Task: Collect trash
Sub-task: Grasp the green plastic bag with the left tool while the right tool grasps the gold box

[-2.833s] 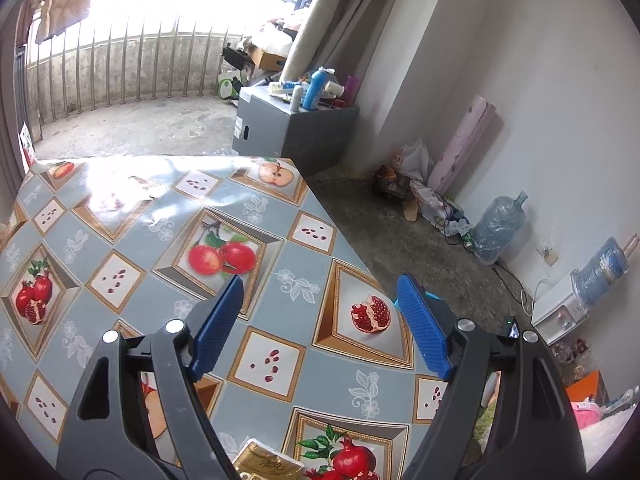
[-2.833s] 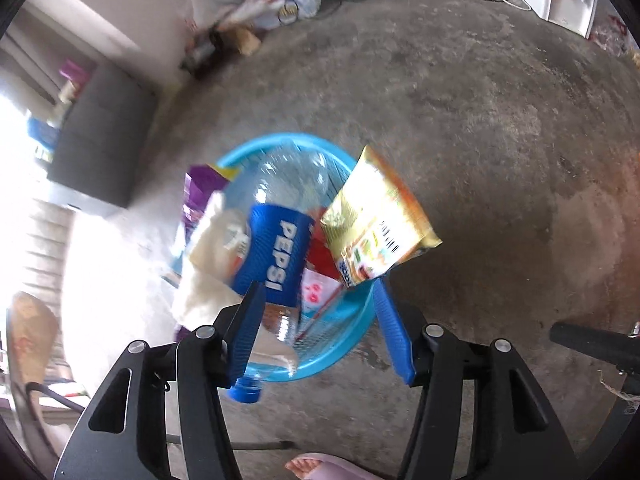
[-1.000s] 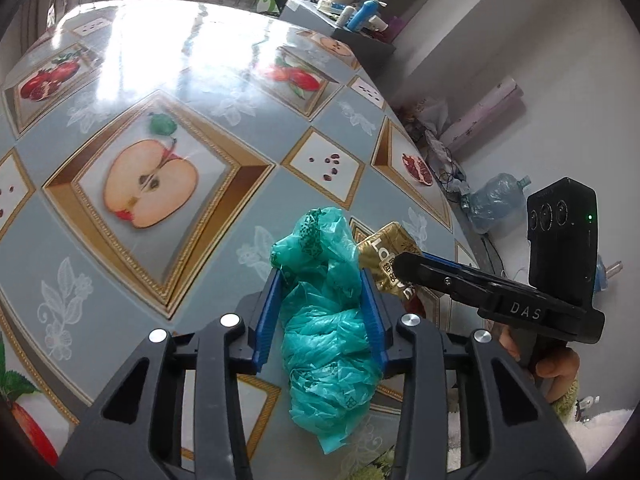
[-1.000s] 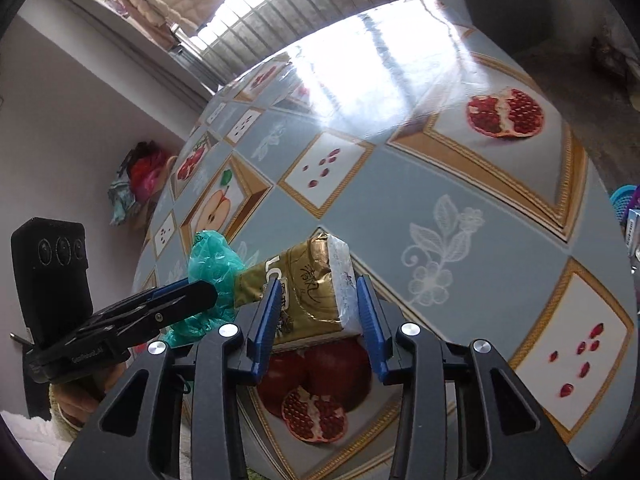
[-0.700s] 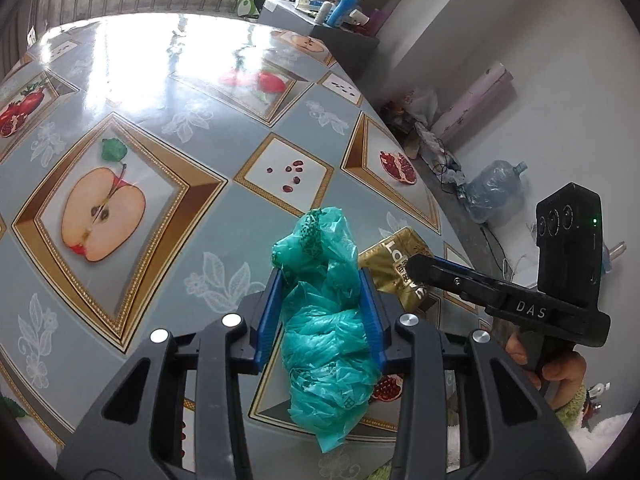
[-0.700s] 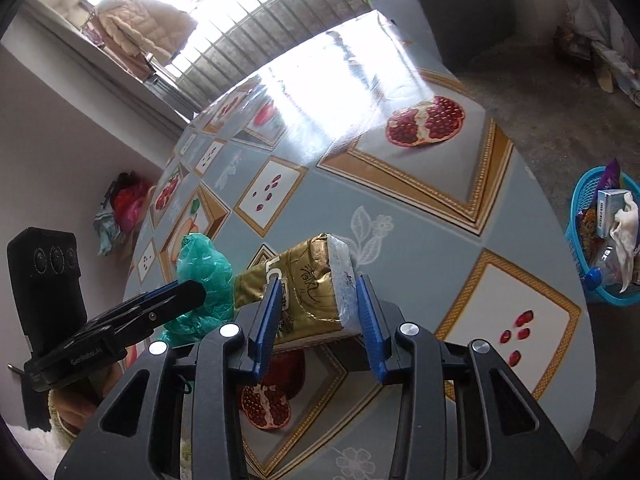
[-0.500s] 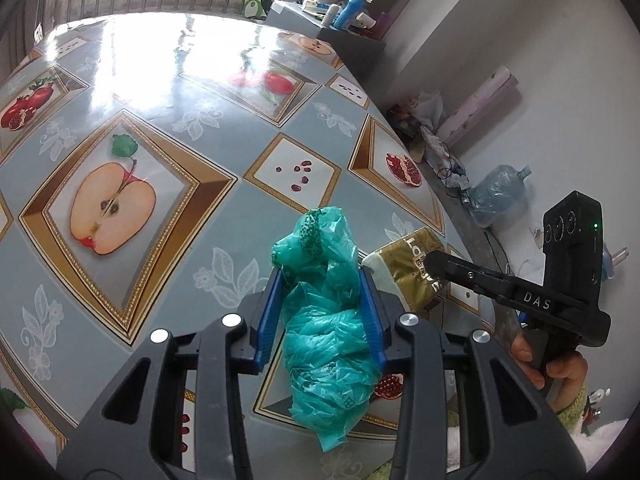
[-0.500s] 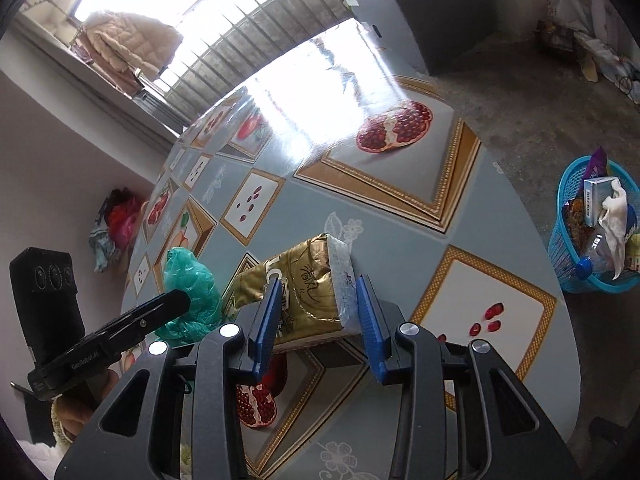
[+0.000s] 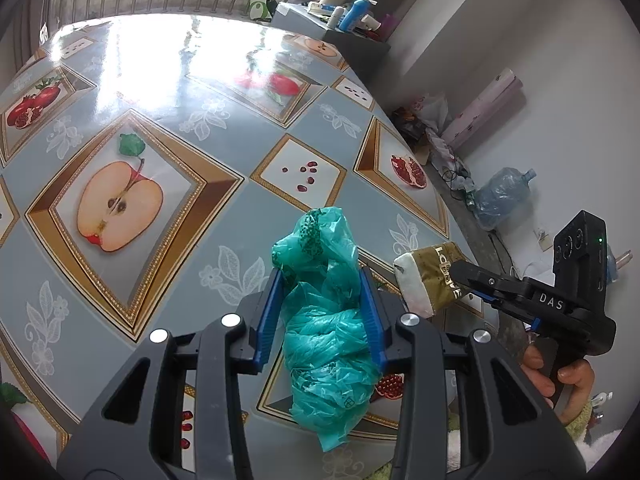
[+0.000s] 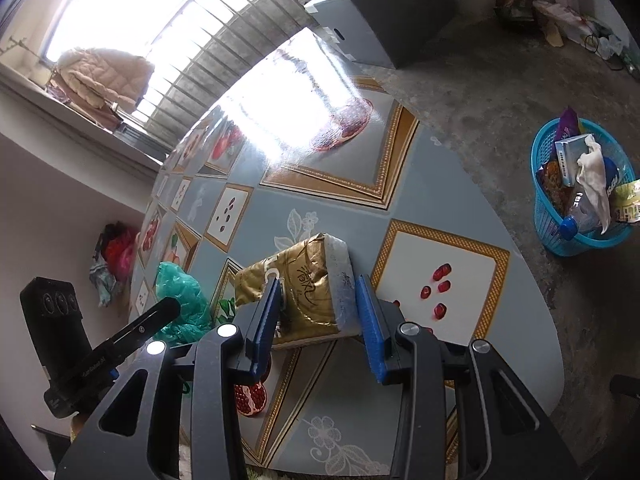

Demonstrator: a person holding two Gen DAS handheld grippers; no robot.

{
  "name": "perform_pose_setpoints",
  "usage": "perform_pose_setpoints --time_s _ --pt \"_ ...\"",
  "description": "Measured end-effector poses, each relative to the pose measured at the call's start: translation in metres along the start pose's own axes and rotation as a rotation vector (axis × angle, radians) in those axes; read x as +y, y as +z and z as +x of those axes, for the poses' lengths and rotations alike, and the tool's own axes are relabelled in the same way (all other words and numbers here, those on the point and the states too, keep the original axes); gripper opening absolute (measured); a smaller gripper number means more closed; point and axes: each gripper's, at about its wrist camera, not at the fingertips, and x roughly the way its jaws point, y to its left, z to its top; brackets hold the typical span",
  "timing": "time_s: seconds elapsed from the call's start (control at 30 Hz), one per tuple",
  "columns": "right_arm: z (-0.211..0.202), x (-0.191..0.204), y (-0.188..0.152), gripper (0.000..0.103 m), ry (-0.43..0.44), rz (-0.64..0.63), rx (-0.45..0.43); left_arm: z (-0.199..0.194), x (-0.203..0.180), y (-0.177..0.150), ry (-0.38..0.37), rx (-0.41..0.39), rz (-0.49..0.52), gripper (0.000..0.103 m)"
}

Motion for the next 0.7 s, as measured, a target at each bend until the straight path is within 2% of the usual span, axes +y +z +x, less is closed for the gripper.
perform_pose_setpoints --time_s 0.23,0.4,0.57,0.7 --pt "-0.014 -0.001 0.011 0.040 0.009 -0.058 -0.034 -0.003 0.003 0.000 0.016 -0.001 0.002 0.039" --pt "-0.029 0.007 0.027 0.045 0.021 -0.166 -0.072 -0.007 0.004 -0.001 0.027 0.002 0.003 0.042" --pt "-0.019 0.024 0.041 0.046 0.057 -0.268 -0.040 -0.014 0.003 -0.005 0.046 0.000 0.020 0.045" --pt "0.004 0.030 0.053 0.046 0.093 -0.275 0.023 -0.017 0.001 -0.010 0.049 0.002 0.038 0.047"
